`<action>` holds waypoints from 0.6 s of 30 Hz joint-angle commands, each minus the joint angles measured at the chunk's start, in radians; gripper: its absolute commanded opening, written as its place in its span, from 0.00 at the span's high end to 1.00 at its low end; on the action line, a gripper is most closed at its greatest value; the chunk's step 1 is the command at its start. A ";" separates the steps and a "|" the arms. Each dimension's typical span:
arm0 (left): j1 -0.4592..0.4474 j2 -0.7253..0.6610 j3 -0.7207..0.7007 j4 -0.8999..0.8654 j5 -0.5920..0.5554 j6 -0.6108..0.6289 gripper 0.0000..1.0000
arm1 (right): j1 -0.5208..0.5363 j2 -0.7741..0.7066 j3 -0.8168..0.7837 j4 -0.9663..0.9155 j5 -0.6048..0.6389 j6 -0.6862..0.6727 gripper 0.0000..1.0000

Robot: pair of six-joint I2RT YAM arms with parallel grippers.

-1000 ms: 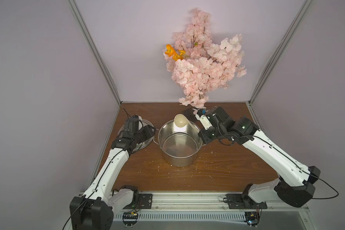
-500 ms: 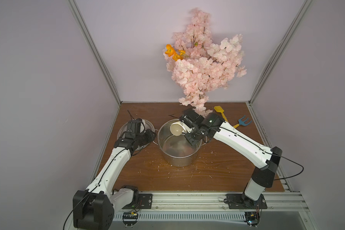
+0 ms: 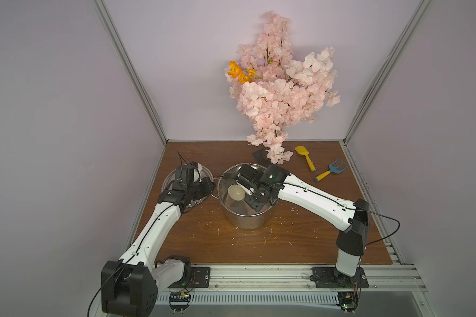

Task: Stir the soup with a spoon
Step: Stir the soup in the pan with a stick.

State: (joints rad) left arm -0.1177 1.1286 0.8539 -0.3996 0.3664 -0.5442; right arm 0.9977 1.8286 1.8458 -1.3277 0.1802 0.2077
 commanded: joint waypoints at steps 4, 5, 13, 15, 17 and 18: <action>0.009 0.009 0.008 -0.023 -0.024 0.017 1.00 | -0.020 -0.080 -0.101 -0.002 0.109 -0.012 1.00; 0.009 0.007 0.006 -0.023 -0.022 0.019 1.00 | -0.026 -0.080 -0.106 -0.001 0.115 -0.009 1.00; -0.001 -0.004 0.000 -0.023 -0.007 0.032 1.00 | -0.059 0.022 -0.017 -0.017 0.229 0.010 1.00; -0.008 -0.004 0.003 -0.022 -0.007 0.033 1.00 | -0.059 0.059 0.034 -0.017 0.237 0.009 1.00; -0.019 -0.004 0.005 -0.023 -0.011 0.035 1.00 | -0.058 0.098 0.084 -0.016 0.221 0.003 1.00; -0.023 -0.004 0.009 -0.024 -0.012 0.034 1.00 | -0.056 0.117 0.110 -0.016 0.210 0.001 1.00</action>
State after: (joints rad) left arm -0.1265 1.1271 0.8543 -0.3988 0.3717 -0.5266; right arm 0.9375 1.9049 1.8973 -1.3621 0.3649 0.2012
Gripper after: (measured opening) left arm 0.091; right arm 0.097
